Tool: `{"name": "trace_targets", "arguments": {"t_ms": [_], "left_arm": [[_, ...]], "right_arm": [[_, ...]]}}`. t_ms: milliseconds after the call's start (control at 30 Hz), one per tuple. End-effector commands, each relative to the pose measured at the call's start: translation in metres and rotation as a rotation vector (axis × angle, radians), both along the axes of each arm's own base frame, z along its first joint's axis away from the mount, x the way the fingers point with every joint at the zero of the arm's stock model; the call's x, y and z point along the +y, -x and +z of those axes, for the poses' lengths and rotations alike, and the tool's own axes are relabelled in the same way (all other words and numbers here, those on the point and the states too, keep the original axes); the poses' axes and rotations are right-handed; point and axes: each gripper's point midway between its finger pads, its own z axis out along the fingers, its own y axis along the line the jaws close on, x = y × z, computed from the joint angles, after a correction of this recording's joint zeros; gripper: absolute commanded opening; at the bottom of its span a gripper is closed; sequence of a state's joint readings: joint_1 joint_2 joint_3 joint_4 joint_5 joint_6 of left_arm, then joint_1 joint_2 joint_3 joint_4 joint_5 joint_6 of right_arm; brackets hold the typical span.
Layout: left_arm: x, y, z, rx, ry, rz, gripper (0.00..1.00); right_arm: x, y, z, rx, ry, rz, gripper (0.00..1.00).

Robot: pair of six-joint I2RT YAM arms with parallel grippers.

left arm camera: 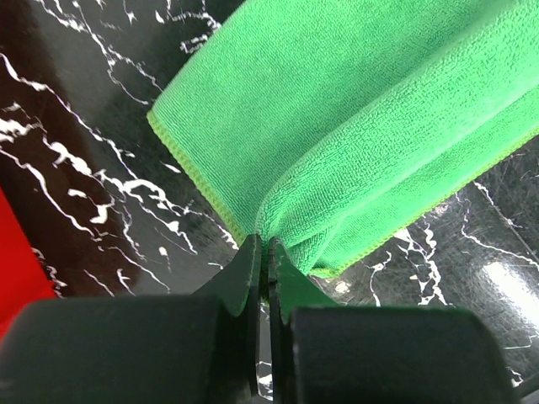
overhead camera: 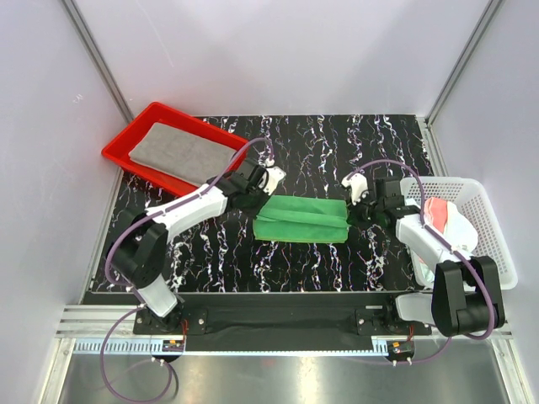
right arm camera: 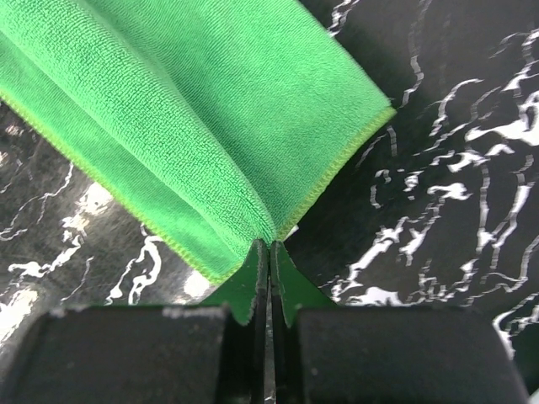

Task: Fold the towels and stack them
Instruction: Fold the towel

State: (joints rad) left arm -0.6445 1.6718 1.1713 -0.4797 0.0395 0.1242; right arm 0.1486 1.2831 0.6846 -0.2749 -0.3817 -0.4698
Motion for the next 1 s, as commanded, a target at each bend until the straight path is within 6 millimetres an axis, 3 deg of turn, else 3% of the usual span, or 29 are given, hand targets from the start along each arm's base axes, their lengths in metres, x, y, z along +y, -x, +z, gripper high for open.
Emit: {"name": "trace_targets", "arguments": {"t_ms": [0, 67, 133, 267, 333, 433, 500, 567, 633, 667, 700, 733, 800, 833, 967], "left_arm": [[-0.002, -0.005, 0.018, -0.065, 0.045, 0.040, 0.06], [-0.001, 0.004, 0.011, -0.042, 0.037, 0.047, 0.14], [0.003, 0.010, 0.006, -0.048, -0.010, 0.068, 0.42], [0.005, 0.017, 0.024, -0.074, 0.012, 0.147, 0.51], [0.006, 0.016, 0.034, -0.088, 0.051, 0.194, 0.55], [-0.006, 0.018, 0.052, -0.077, 0.152, 0.242, 0.56], [-0.008, 0.016, 0.053, -0.039, 0.175, 0.318, 0.55], [-0.006, 0.019, 0.042, 0.028, 0.166, 0.408, 0.55], [-0.002, 0.019, 0.038, 0.071, 0.161, 0.497, 0.55], [0.002, 0.016, 0.032, 0.095, 0.160, 0.531, 0.55], [0.002, 0.018, 0.029, 0.133, 0.177, 0.546, 0.56], [0.002, 0.017, 0.026, 0.157, 0.200, 0.569, 0.56], [0.001, 0.025, 0.014, 0.264, 0.281, 0.600, 0.56], [0.003, 0.019, 0.015, 0.277, 0.338, 0.642, 0.56], [0.001, 0.028, 0.005, 0.342, 0.418, 0.635, 0.58]], "right_arm": [[0.003, 0.002, 0.005, -0.011, 0.004, -0.015, 0.00], [0.007, 0.007, 0.006, 0.014, -0.002, -0.001, 0.02], [0.013, 0.020, 0.009, 0.072, -0.018, 0.038, 0.09], [0.010, 0.033, 0.018, 0.110, 0.001, 0.051, 0.23], [0.010, 0.028, 0.031, 0.073, -0.007, 0.042, 0.27], [0.016, 0.020, 0.050, 0.028, -0.054, 0.022, 0.30], [0.023, 0.014, 0.059, 0.034, -0.111, -0.018, 0.36], [0.016, -0.003, 0.060, 0.052, -0.121, -0.158, 0.44], [0.012, -0.017, 0.070, 0.119, -0.175, -0.365, 0.45], [0.011, -0.021, 0.059, 0.197, -0.175, -0.431, 0.44], [0.014, -0.022, 0.070, 0.280, -0.215, -0.533, 0.44], [0.011, -0.022, 0.068, 0.333, -0.197, -0.589, 0.43], [0.014, -0.016, 0.053, 0.459, -0.209, -0.704, 0.42], [0.018, -0.011, 0.047, 0.489, -0.237, -0.719, 0.42], [0.014, 0.000, 0.039, 0.520, -0.264, -0.835, 0.49]]}}
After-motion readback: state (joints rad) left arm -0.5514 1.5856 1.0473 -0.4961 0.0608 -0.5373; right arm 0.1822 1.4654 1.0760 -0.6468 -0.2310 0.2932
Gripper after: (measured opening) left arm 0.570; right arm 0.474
